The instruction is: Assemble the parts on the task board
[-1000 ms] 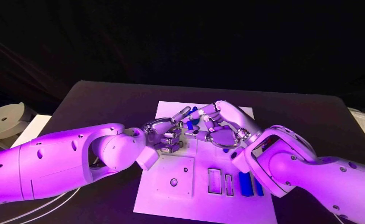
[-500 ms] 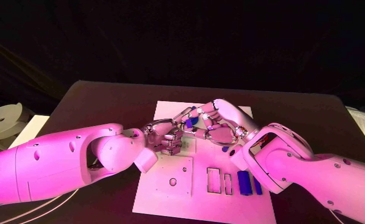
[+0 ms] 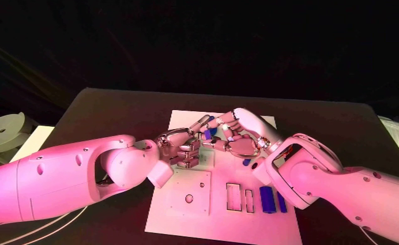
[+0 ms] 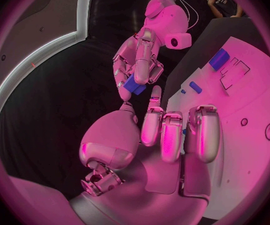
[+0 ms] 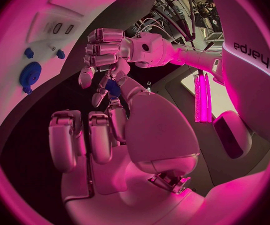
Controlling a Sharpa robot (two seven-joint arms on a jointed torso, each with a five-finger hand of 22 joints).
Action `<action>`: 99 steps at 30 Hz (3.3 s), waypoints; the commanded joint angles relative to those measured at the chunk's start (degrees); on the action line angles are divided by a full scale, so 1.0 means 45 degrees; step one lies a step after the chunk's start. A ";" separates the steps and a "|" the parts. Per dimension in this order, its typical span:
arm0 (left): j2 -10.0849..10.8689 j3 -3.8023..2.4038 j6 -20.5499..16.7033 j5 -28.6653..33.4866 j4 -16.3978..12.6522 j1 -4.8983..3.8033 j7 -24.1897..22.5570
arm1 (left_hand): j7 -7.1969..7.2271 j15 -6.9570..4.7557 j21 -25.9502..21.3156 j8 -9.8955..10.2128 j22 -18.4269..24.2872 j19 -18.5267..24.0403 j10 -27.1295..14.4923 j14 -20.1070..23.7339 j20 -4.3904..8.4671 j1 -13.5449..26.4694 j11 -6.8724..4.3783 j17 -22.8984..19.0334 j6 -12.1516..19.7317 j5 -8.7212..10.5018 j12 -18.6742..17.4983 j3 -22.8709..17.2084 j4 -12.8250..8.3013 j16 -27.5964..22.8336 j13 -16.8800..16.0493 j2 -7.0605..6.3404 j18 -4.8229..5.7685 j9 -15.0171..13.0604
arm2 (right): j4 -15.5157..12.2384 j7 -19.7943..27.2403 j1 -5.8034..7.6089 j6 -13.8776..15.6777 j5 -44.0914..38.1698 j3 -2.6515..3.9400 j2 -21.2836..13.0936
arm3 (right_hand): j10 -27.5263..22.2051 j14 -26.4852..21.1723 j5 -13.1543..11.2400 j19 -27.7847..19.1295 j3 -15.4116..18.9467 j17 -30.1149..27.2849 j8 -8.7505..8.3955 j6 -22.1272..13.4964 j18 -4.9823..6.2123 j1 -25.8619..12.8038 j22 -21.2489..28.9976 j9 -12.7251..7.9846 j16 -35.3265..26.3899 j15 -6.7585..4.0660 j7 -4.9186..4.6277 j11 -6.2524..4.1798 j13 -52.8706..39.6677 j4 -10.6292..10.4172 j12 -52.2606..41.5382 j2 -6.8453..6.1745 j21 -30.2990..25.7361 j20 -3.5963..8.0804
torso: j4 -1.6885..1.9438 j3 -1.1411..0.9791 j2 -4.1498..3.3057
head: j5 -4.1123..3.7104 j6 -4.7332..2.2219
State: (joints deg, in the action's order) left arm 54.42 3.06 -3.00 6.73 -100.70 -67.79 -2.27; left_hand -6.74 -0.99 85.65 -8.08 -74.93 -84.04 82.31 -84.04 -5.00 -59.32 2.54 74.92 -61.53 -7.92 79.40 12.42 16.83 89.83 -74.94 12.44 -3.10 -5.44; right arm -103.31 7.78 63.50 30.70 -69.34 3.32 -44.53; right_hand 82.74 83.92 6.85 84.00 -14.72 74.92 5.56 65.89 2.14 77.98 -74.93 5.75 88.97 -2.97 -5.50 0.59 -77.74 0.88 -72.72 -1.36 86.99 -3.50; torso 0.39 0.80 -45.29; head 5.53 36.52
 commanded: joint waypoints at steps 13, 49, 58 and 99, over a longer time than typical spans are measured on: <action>0.0038 -0.0008 0.0320 0.0356 -0.0060 -0.0002 -0.0606 | 0.0043 -0.0122 0.0117 -0.0098 -0.1396 -0.0457 0.0147 -0.1324 0.0055 -0.0393 -0.0106 0.3351 -0.0185 -0.0048 0.0115 -0.0034 -0.0114 0.0038 -0.0403 0.0243 0.0268 -0.0120 | 0.0239 -0.0280 -0.0044 -0.0813 -0.0565 0.0002 0.0021 | 0.0114 0.1278 0.0044 0.0586 -0.0054 0.3031 0.0055 0.0169 -0.0158 0.0068 -0.1950 0.0018 0.0043 -0.0057 0.0053 -0.0012 -0.0095 0.0028 -0.0034 0.0142 0.0049 0.0098 | 0.0001 0.0004 -0.0006 | 0.0043 0.0063; 0.0110 -0.0005 0.0276 0.0252 0.0048 -0.0002 -0.0448 | 0.0103 -0.0171 0.0153 -0.0159 -0.1465 -0.0481 0.0196 -0.1324 0.0104 -0.0939 -0.0161 0.3351 -0.0281 -0.0078 0.0122 -0.0137 -0.0221 0.0038 -0.0464 0.0264 0.0280 -0.0259 | 0.0200 -0.0333 -0.0046 -0.0483 -0.0690 0.0009 -0.0179 | 0.0128 0.1284 0.0057 0.0596 -0.0075 0.3061 0.0062 0.0195 -0.0162 0.0081 -0.1968 0.0025 0.0060 -0.0061 0.0063 -0.0018 -0.0108 0.0054 -0.0051 0.0151 0.0058 0.0101 | -0.0004 0.0007 0.0001 | 0.0052 0.0097; 0.0127 -0.0005 0.0284 0.0169 0.0058 -0.0002 -0.0422 | 0.0118 -0.0178 0.0164 -0.0182 -0.1489 -0.0491 0.0205 -0.1324 0.0110 -0.0988 -0.0172 0.3351 -0.0321 -0.0078 0.0129 -0.0143 -0.0225 0.0038 -0.0479 0.0260 0.0285 -0.0282 | 0.0239 -0.0295 -0.0046 -0.0352 -0.0754 0.0027 -0.0203 | 0.0120 0.1280 0.0066 0.0594 -0.0089 0.3042 0.0060 0.0200 -0.0161 0.0095 -0.1963 0.0026 0.0050 -0.0063 0.0065 -0.0021 -0.0092 0.0074 -0.0025 0.0153 0.0056 0.0102 | 0.0000 0.0006 -0.0004 | 0.0022 0.0094; 0.0267 -0.0012 -0.0305 0.0145 0.0375 -0.0005 -0.0447 | -0.0329 0.0098 0.0170 0.0485 -0.1500 -0.0478 -0.0170 -0.1324 -0.0098 -0.1303 0.0192 0.3351 0.0890 -0.0076 -0.0426 -0.0029 -0.0126 0.0038 0.0125 0.0124 0.0290 -0.0072 | 0.0309 -0.0328 -0.0047 -0.0601 -0.0728 0.0052 -0.0140 | 0.0142 0.1288 0.0087 0.0603 -0.0129 0.3077 0.0057 0.0217 -0.0164 0.0119 -0.1980 0.0031 0.0070 -0.0068 0.0066 -0.0024 -0.0121 0.0113 -0.0061 0.0174 0.0063 0.0107 | -0.0005 0.0013 0.0004 | 0.0034 0.0155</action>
State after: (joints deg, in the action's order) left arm 55.56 3.07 -3.81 7.69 -99.21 -67.79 -3.88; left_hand -8.18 -1.01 86.09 -6.15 -74.91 -84.03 81.74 -84.08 -5.00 -64.61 3.12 74.92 -57.99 -7.92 77.42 11.94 16.35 89.83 -74.27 13.18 -2.25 -5.84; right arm -102.04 6.38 63.33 28.49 -72.43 3.53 -45.28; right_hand 82.86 83.92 6.94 84.00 -14.96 74.91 5.56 66.02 2.15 78.07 -74.93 5.77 88.97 -2.97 -5.62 0.47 -77.35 1.28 -73.38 -1.45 86.98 -3.50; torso 0.40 0.83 -45.29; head 5.64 37.15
